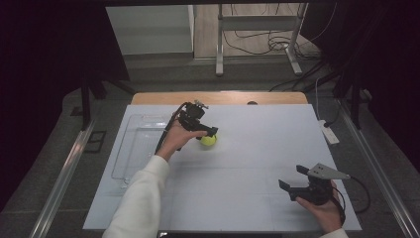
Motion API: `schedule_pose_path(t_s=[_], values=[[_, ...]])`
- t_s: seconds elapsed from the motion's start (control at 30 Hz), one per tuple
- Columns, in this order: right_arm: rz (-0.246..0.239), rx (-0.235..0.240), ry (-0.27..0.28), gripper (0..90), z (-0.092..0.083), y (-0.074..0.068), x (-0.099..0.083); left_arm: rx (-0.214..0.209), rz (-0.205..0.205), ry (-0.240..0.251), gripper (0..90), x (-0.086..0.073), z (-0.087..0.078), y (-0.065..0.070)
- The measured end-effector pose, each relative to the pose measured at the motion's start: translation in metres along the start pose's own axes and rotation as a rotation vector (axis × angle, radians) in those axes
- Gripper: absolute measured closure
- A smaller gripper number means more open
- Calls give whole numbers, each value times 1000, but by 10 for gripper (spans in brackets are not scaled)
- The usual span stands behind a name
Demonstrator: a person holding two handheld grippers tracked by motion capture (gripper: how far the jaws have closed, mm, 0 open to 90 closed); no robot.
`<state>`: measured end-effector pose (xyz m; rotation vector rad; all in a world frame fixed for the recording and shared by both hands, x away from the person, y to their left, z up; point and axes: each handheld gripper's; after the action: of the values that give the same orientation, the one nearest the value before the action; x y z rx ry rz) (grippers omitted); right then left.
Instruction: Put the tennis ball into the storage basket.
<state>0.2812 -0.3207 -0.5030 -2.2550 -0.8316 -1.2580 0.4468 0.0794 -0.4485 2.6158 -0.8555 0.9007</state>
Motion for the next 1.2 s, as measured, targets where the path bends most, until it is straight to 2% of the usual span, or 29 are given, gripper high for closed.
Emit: schedule_pose_path(t_s=[0.27, 1.2], values=[[0, 0, -2, 98, 1, 0, 0, -4, -11, -28, 49, -1, 9, -3], [1, 3, -1, 97, 1, 1, -1, -12, 4, -93, 44, -4, 39, -1]])
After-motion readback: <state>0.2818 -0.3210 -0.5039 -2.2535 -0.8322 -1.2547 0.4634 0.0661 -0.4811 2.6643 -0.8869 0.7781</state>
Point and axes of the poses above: each handheld gripper's, and its own axes: z roughly forward along the jaws, x roughly out of its top, y roughly to its right, and after that the axes turned 3 degrees about x, right-handed
